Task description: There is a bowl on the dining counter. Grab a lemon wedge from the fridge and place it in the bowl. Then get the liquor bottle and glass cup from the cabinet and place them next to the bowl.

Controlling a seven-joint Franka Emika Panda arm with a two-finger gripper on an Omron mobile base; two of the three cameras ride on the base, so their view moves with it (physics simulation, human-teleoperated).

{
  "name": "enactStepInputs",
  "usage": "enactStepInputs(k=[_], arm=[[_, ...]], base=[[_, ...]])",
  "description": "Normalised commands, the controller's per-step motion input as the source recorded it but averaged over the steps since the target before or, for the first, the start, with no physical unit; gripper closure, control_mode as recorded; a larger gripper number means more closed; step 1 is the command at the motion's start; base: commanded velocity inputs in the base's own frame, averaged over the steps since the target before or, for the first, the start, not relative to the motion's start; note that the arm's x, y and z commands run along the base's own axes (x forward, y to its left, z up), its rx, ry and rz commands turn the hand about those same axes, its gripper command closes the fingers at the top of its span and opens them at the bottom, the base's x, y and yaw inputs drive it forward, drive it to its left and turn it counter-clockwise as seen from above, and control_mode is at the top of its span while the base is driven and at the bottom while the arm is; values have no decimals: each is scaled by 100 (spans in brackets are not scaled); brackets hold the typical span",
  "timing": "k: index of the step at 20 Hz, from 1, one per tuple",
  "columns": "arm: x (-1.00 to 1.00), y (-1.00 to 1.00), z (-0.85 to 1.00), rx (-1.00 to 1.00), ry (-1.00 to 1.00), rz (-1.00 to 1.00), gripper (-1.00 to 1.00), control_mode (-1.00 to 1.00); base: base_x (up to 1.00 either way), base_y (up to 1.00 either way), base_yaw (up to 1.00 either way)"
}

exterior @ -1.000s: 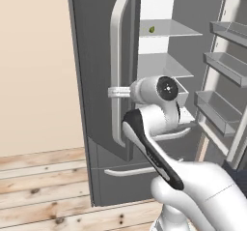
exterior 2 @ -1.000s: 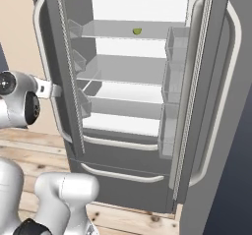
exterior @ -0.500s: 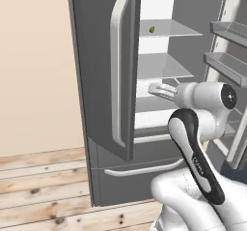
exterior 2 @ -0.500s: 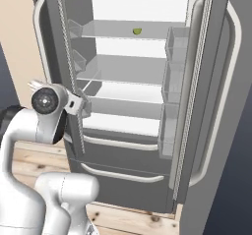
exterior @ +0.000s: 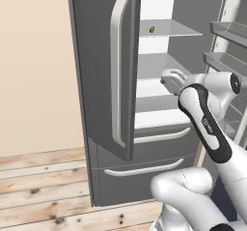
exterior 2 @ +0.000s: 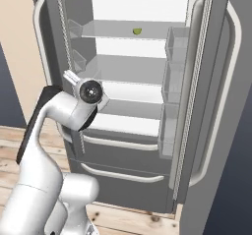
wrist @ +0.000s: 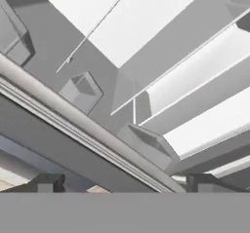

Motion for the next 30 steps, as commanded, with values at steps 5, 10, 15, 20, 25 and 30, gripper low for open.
enactStepInputs(k=[5,10,15,20,25,30], arm=[[98,-2,-1,24,18,0,-100,-100],[65,29,-10,19,5,0,-100,-100],[24,37,-6,15,0,1,-100,-100],[-2,59,0,5,0,1,-100,-100],[-1,77,1,0,3,4,-100,-100],[-2,84,1,0,7,12,-100,-100]], base=[[0,0,0],[0,0,0],[0,0,0],[0,0,0],[0,0,0],[0,0,0]])
